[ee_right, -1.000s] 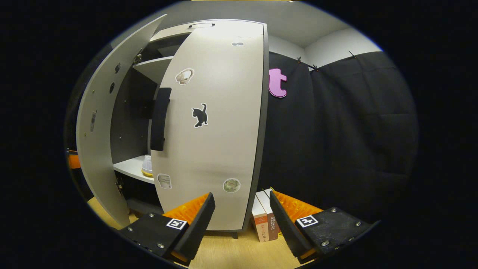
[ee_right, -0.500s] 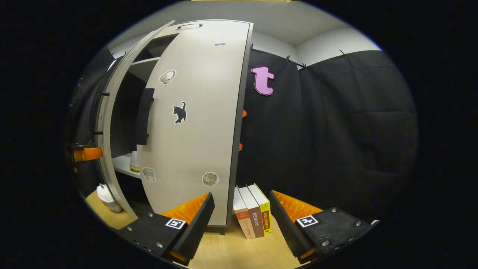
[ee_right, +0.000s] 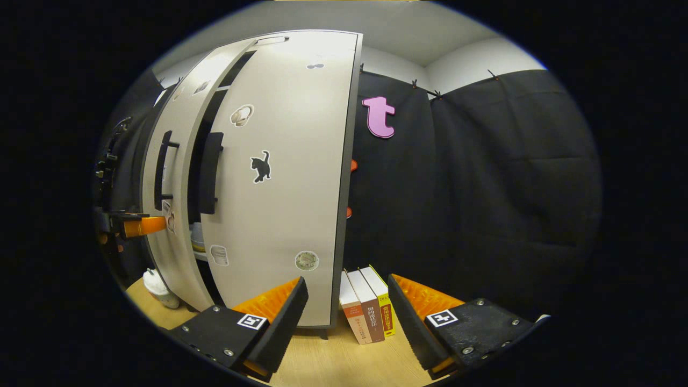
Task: Grab one shoe with the right hand and put it into the shoe cabinet, grab the other shoe with the left hand and put it into the shoe cabinet; then close the right door with the right hand and the left door with the left hand.
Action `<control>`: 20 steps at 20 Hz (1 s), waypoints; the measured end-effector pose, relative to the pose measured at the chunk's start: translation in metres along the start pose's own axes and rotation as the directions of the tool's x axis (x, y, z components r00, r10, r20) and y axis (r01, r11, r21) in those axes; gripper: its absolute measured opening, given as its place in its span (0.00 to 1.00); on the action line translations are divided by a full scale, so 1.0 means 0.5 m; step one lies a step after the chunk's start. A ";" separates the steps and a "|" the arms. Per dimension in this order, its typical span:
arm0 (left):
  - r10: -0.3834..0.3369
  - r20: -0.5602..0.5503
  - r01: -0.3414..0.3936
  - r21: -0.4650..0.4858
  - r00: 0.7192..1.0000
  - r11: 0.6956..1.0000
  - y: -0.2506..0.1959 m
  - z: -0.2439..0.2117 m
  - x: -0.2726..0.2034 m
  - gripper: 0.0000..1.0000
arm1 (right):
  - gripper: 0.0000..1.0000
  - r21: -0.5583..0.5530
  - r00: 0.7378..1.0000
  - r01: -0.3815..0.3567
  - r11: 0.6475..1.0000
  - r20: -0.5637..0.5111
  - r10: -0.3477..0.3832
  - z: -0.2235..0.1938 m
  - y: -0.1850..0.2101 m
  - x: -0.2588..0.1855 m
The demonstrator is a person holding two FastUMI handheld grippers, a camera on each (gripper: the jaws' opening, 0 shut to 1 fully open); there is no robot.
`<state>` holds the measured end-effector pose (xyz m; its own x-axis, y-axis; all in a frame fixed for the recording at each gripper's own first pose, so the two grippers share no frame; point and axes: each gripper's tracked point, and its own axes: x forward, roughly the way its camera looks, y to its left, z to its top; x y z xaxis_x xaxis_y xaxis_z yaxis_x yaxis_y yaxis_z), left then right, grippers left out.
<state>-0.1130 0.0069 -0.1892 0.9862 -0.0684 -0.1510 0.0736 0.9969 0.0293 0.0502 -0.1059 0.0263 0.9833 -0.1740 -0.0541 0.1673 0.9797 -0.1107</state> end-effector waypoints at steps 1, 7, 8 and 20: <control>0.004 -0.004 -0.004 0.002 1.000 1.000 -0.001 0.000 0.002 0.94 | 0.93 0.003 1.000 -0.005 1.000 -0.001 0.005 0.000 0.002 0.001; 0.028 -0.036 -0.029 -0.010 0.999 1.000 0.001 -0.001 0.001 0.97 | 0.93 0.010 0.999 -0.037 0.999 -0.006 0.037 0.007 0.006 0.005; 0.034 -0.042 -0.035 -0.006 0.999 0.999 0.001 0.000 -0.002 0.97 | 0.93 0.012 0.999 -0.044 0.999 -0.006 0.044 0.012 0.006 0.004; 0.049 -0.017 -0.049 0.001 0.999 0.999 0.007 0.139 -0.197 0.97 | 0.94 0.011 0.985 -0.172 0.985 0.017 0.172 0.167 0.034 -0.050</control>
<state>-0.1994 0.0145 -0.1054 0.9859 -0.0183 -0.1663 0.0250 0.9990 0.0379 0.0344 -0.0767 0.1087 0.9985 -0.0010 -0.0550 -0.0039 0.9961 -0.0886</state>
